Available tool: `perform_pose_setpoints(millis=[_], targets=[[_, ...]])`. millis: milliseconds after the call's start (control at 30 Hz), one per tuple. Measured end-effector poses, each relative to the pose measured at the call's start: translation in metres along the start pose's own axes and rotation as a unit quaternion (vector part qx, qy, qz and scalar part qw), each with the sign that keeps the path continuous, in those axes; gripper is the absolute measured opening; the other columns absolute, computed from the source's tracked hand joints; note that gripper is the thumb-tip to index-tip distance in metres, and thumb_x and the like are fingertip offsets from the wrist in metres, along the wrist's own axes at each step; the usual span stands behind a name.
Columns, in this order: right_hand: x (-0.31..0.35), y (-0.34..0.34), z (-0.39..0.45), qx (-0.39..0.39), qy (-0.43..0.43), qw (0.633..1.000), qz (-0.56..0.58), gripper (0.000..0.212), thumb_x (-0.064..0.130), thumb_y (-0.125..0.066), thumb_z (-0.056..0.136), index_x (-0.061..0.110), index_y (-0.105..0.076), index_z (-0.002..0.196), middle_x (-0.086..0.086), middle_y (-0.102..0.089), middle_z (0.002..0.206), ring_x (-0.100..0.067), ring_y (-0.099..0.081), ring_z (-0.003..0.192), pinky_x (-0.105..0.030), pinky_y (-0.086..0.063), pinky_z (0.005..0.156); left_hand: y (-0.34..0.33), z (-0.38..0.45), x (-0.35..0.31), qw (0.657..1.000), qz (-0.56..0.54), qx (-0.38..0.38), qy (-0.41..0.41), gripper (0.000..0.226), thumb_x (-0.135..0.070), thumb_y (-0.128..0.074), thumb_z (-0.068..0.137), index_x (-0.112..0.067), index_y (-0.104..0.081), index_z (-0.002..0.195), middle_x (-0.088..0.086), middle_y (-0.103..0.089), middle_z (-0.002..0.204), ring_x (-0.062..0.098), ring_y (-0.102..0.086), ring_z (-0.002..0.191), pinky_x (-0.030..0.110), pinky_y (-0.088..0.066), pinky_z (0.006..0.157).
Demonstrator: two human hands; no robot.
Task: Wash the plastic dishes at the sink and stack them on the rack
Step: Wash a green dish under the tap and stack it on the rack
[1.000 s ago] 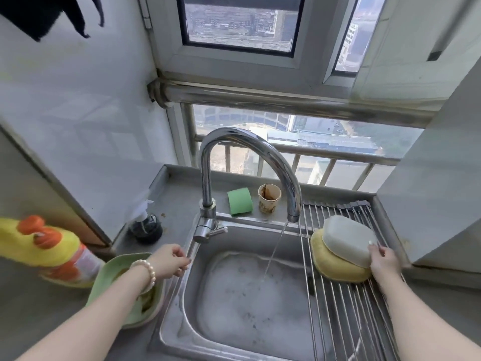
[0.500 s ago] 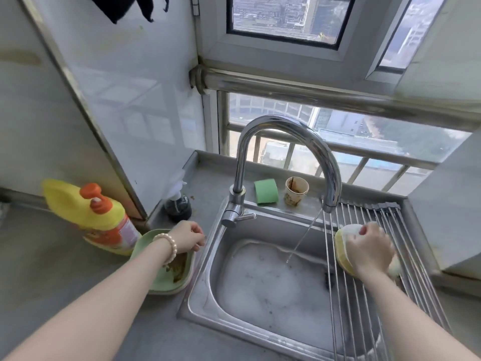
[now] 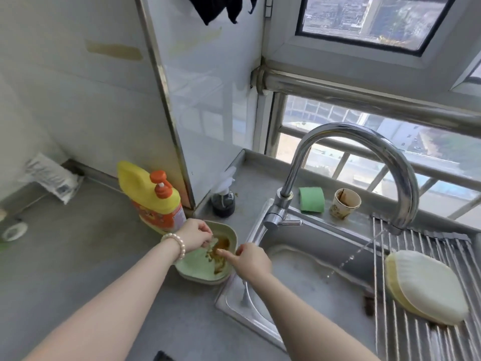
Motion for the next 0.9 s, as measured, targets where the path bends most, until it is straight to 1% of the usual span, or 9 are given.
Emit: perform_pose_setpoints(millis=[133,367,433,500,600,667,733,800,900], targets=[[0.009,-0.011,0.010,-0.004,-0.015,1.000,0.009,0.014,0.021,-0.049,0.086,0.013,-0.056,0.078,-0.009,-0.068,0.088,-0.027,-0.067,0.082,-0.035,-0.057,0.071,0.012,-0.005,0.010,1.000,-0.005,-0.015,0.007,0.013,-0.004,-0.061,0.088,-0.012,-0.059,0.078,0.004,-0.065,0.078,0.012,-0.061,0.068,0.014,-0.043,0.054],[0.010,0.019,0.004,-0.003,0.025,0.999,0.023,0.022,0.014,-0.039,0.085,0.007,-0.058,0.076,-0.017,-0.069,0.081,-0.033,-0.069,0.073,-0.038,-0.058,0.068,0.019,-0.007,0.007,0.990,0.010,-0.117,-0.072,0.015,-0.013,-0.064,0.088,-0.021,-0.060,0.076,-0.001,-0.065,0.083,0.020,-0.061,0.086,0.028,-0.047,0.074],[-0.001,0.040,-0.002,-0.023,0.041,0.998,0.034,0.023,0.011,-0.039,0.088,0.009,-0.056,0.072,-0.016,-0.069,0.082,-0.030,-0.066,0.069,-0.032,-0.054,0.063,0.015,-0.006,0.000,0.980,0.082,-0.141,-0.115,0.005,-0.023,-0.065,0.088,-0.024,-0.062,0.091,-0.004,-0.059,0.099,0.015,-0.051,0.101,0.031,-0.044,0.087],[-0.018,0.060,-0.008,-0.047,0.056,0.997,0.031,0.023,0.013,-0.041,0.092,0.011,-0.055,0.073,-0.014,-0.067,0.084,-0.028,-0.057,0.074,-0.031,-0.045,0.065,0.003,-0.004,-0.008,0.976,0.133,-0.103,-0.137,0.028,-0.034,-0.064,0.088,-0.026,-0.059,0.114,-0.006,-0.052,0.113,0.014,-0.044,0.112,0.035,-0.040,0.100],[-0.045,0.085,-0.018,-0.099,0.068,0.988,0.101,0.022,0.015,-0.050,0.095,0.007,-0.069,0.089,-0.008,-0.069,0.085,-0.025,-0.060,0.082,-0.030,-0.046,0.071,-0.028,-0.006,-0.023,0.994,0.053,0.044,-0.089,0.026,-0.037,-0.056,0.094,-0.020,-0.059,0.113,0.002,-0.064,0.109,0.016,-0.058,0.099,0.034,-0.051,0.088],[-0.058,0.098,-0.028,-0.139,0.076,0.979,0.126,0.021,0.018,-0.054,0.095,0.012,-0.073,0.099,-0.001,-0.070,0.087,-0.019,-0.061,0.085,-0.026,-0.043,0.073,-0.051,-0.010,-0.030,0.987,-0.085,0.139,-0.014,0.027,-0.033,-0.050,0.098,-0.012,-0.063,0.108,0.019,-0.069,0.106,0.025,-0.064,0.088,0.044,-0.053,0.085],[-0.069,0.099,-0.037,-0.180,0.080,0.980,0.027,0.027,0.023,-0.053,0.096,0.014,-0.067,0.118,-0.004,-0.069,0.107,-0.023,-0.062,0.102,-0.028,-0.045,0.085,-0.070,-0.016,-0.036,0.957,-0.205,0.201,0.053,0.027,-0.030,-0.047,0.100,-0.011,-0.063,0.111,0.021,-0.070,0.102,0.030,-0.066,0.080,0.045,-0.055,0.074],[-0.083,0.093,-0.049,-0.230,0.065,0.958,-0.162,0.048,0.029,-0.061,0.090,0.006,-0.056,0.132,-0.013,-0.057,0.132,-0.031,-0.054,0.123,-0.041,-0.043,0.102,-0.090,-0.017,-0.043,0.955,-0.193,0.219,0.058,0.028,-0.031,-0.044,0.101,-0.011,-0.060,0.114,0.014,-0.069,0.088,0.024,-0.065,0.065,0.035,-0.057,0.055],[-0.095,0.064,-0.075,-0.187,0.128,0.940,-0.257,0.049,0.045,-0.046,0.090,0.008,-0.068,0.116,-0.009,-0.065,0.122,-0.027,-0.062,0.113,-0.044,-0.050,0.094,-0.113,-0.020,-0.056,0.957,-0.201,0.208,0.034,0.025,-0.030,-0.039,0.103,-0.014,-0.057,0.111,0.011,-0.066,0.087,0.021,-0.064,0.060,0.031,-0.055,0.047]])
Point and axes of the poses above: each hand's wrist, its own z-axis towards the middle knuckle, its own y-axis out of the back of the hand, x = y × z, the point moved 3 cm from there along z, towards the middle knuckle
